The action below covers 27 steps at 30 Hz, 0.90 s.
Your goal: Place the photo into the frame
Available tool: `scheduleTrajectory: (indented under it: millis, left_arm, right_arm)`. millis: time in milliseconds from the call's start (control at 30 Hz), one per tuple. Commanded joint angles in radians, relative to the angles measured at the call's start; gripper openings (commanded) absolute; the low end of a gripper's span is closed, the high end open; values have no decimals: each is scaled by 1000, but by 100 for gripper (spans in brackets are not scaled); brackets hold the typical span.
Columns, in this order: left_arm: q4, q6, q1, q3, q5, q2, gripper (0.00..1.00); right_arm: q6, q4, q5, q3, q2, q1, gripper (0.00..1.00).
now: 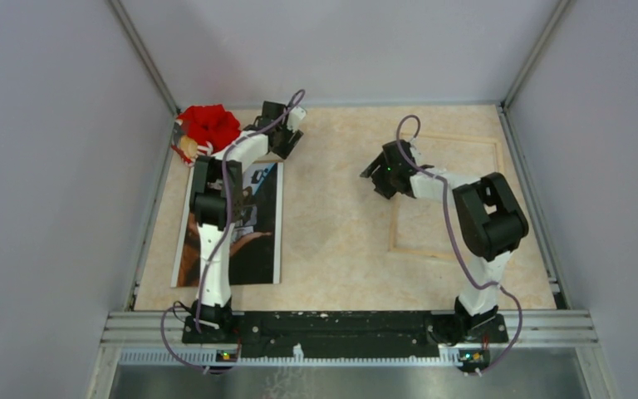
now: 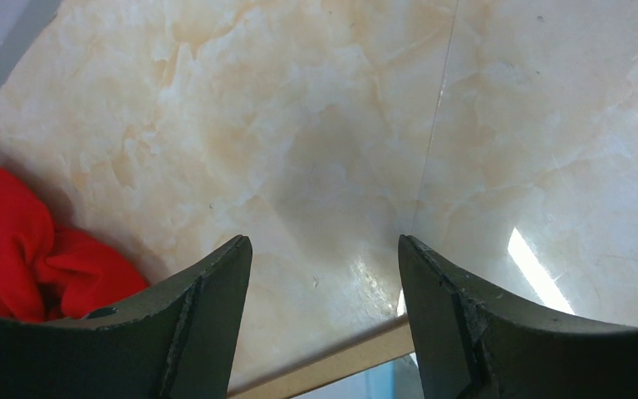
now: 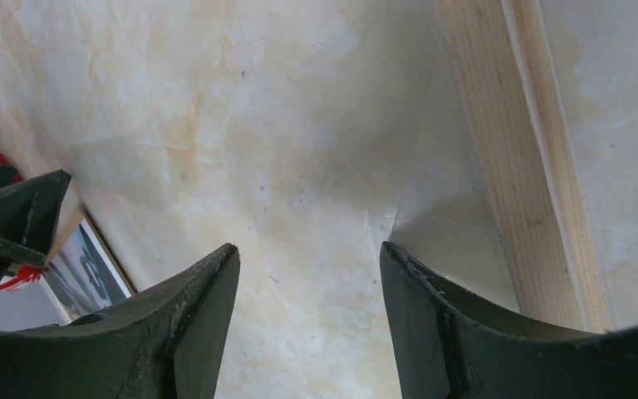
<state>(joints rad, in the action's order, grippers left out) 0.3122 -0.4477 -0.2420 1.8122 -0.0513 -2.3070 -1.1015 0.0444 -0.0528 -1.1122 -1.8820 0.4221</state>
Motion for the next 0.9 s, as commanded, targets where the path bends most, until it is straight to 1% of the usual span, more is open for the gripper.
scheduleTrajectory:
  millis: [0, 233, 367, 467, 533, 733, 867]
  left_arm:
    - [232, 14, -36, -86, 124, -27, 73]
    - [232, 13, -36, -118, 136, -18, 73]
    - [229, 12, -36, -150, 145, -9, 72]
    - [223, 9, -36, -162, 147, -2, 72]
    - [230, 2, -36, -165, 162, 3, 70]
    - [241, -8, -36, -163, 174, -2, 68]
    - [250, -12, -36, -159, 180, -3, 68]
  right_arm:
    - [-24, 45, -12, 2, 8, -2, 64]
    - [-72, 21, 20, -40, -49, 14, 64]
    - [-114, -37, 76, -64, -94, 14, 64]
    - [-156, -131, 117, -57, -120, 15, 64]
    - [-185, -208, 148, -46, -134, 15, 64]
    - [-240, -320, 191, -30, -141, 16, 64]
    - [-263, -366, 214, -20, -150, 14, 64]
